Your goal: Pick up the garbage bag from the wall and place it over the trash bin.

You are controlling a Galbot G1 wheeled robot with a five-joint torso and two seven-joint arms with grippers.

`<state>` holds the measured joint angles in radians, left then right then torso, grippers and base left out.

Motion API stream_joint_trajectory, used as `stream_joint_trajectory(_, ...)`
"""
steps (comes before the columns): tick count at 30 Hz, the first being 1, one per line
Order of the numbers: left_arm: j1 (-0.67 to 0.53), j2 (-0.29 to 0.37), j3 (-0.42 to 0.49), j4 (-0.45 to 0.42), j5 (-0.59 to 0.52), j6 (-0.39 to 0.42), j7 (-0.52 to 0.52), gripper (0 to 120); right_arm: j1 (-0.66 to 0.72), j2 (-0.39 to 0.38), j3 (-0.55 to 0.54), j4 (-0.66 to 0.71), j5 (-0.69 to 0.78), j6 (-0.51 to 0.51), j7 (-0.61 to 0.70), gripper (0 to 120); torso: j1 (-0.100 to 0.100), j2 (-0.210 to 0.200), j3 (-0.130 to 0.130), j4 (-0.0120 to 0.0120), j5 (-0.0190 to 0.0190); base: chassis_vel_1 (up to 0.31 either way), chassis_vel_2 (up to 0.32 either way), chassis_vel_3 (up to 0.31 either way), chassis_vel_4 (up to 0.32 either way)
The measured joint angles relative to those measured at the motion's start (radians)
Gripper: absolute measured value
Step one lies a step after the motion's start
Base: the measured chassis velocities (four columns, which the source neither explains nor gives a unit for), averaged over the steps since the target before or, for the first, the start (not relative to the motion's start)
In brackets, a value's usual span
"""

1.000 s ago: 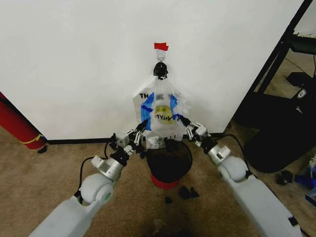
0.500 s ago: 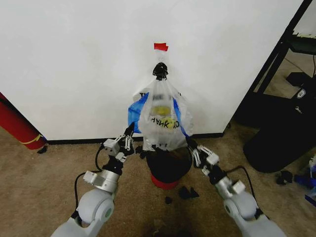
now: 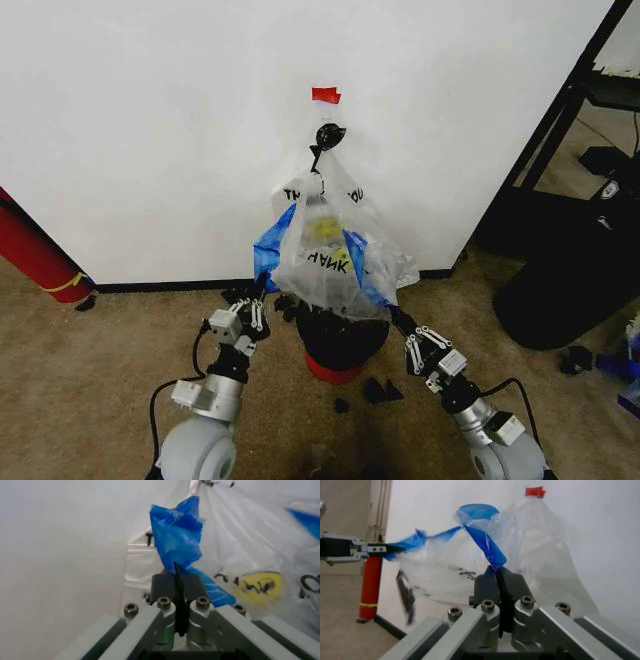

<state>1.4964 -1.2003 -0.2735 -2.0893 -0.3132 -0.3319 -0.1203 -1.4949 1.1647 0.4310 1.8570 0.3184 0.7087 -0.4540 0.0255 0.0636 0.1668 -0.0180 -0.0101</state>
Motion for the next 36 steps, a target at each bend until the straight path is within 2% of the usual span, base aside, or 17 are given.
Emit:
stream_joint_trajectory(4, 0.053, -0.011, -0.008, 0.003, 0.043, -0.019, -0.016, 0, -0.018, 0.011, 0.005, -0.027, -0.009, 0.04, -0.044, 0, 0.0, 0.0, 0.0, 0.0001, 0.0, 0.0, 0.0, 0.0, 0.0)
stream_joint_trajectory(11, 0.064, -0.019, -0.012, 0.007, 0.045, -0.053, -0.018, 0, -0.033, 0.029, -0.032, -0.051, -0.004, 0.098, -0.028, 0, 0.0, 0.0, 0.0, -0.0001, -0.0002, 0.0, 0.0, 0.0, 0.0)
stream_joint_trajectory(18, 0.064, -0.019, -0.039, -0.044, 0.071, -0.059, -0.016, 0, -0.02, 0.042, -0.055, 0.0, -0.005, 0.108, 0.004, 0, 0.0, 0.0, 0.0, -0.0001, -0.0002, 0.0, 0.0, 0.0, 0.0)
stream_joint_trajectory(24, 0.064, -0.022, -0.05, -0.061, 0.121, -0.052, -0.027, 0, 0.011, 0.066, -0.08, -0.028, -0.028, 0.107, 0.015, 0, 0.0, 0.0, 0.0, 0.0, -0.0002, 0.0, 0.0, 0.0, 0.0)
stream_joint_trajectory(30, 0.063, -0.032, -0.046, -0.051, 0.189, -0.069, -0.029, 0, 0.03, 0.084, -0.102, -0.076, -0.045, 0.107, 0.012, 0, 0.0, 0.0, 0.0, -0.0001, -0.0001, 0.0, 0.0, 0.0, 0.0)
stream_joint_trajectory(36, 0.061, -0.042, -0.007, 0.014, 0.214, -0.077, -0.019, 0, 0.057, 0.088, -0.102, -0.166, -0.067, 0.111, 0.012, 0, 0.0, 0.0, 0.0, -0.0001, -0.0001, 0.0, 0.0, 0.0, 0.0)
